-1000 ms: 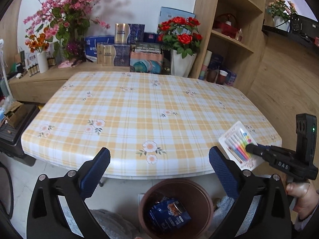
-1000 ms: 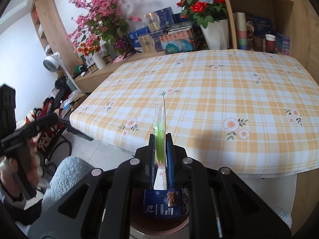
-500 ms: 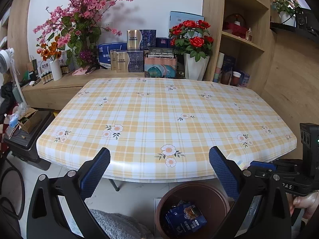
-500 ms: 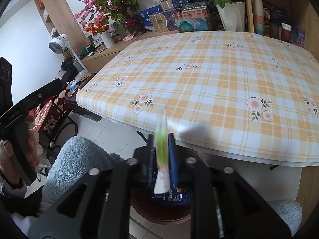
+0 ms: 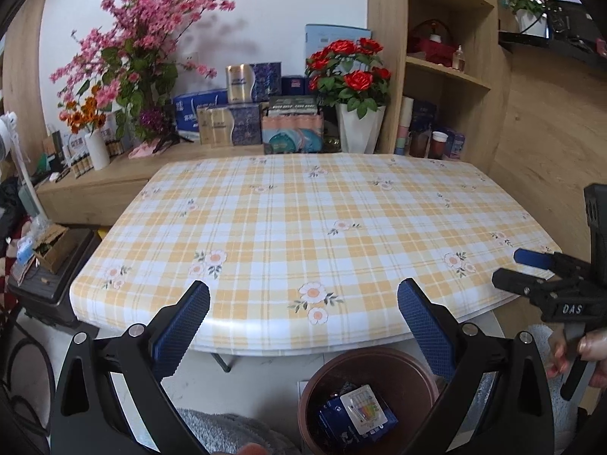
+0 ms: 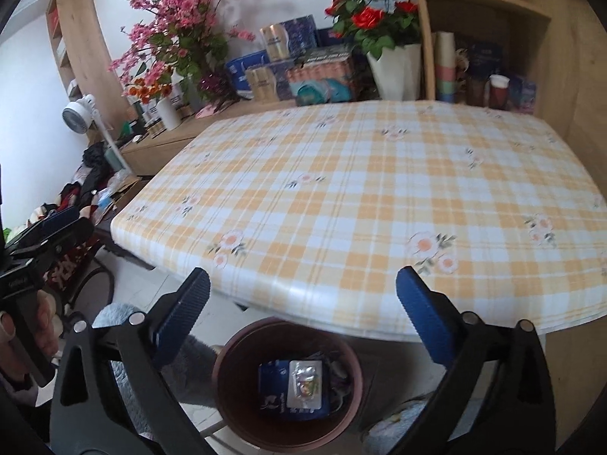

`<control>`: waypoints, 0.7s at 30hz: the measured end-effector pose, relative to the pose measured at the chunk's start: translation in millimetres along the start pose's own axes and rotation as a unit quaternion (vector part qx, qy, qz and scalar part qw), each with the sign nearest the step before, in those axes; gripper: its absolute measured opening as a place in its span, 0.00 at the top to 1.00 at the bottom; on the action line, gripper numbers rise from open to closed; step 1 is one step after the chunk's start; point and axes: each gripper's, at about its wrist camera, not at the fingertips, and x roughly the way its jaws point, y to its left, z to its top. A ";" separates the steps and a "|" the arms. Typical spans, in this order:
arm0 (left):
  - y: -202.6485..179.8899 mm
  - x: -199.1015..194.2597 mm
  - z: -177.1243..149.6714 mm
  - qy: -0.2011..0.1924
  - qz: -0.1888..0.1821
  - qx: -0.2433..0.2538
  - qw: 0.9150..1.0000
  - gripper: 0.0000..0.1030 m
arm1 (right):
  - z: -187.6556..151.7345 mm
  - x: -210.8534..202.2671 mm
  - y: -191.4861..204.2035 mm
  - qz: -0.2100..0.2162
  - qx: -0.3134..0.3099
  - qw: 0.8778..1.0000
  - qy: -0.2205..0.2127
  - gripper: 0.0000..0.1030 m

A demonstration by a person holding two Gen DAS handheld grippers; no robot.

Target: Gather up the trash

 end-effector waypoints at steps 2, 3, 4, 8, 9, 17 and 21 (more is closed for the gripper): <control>-4.0 -4.1 8.7 -0.010 -0.002 0.008 1.000 0.06 | 9.8 -5.8 0.4 -0.020 -0.008 1.000 -0.011 0.06; -5.9 -6.5 14.3 -0.016 -0.004 0.011 1.000 0.06 | 14.4 -9.4 0.4 -0.025 -0.011 0.999 -0.018 0.06; -7.4 -8.1 18.3 -0.020 -0.003 0.013 1.000 0.06 | 21.7 -15.3 0.4 -0.028 -0.013 0.999 -0.026 0.06; -11.8 -18.1 40.3 -0.043 0.000 0.020 0.999 0.06 | 41.7 -34.4 0.4 -0.040 -0.018 0.998 -0.052 0.06; -13.1 -21.3 47.5 -0.051 0.000 0.023 0.998 0.06 | 47.7 -40.7 0.2 -0.042 -0.020 0.997 -0.060 0.06; -23.2 -45.0 83.3 -0.092 0.012 0.049 0.994 0.06 | 68.9 -73.9 3.6 -0.058 -0.035 0.993 -0.096 0.06; -28.2 -52.0 91.8 -0.099 0.010 0.055 0.993 0.06 | 72.4 -83.4 4.2 -0.065 -0.037 0.992 -0.105 0.06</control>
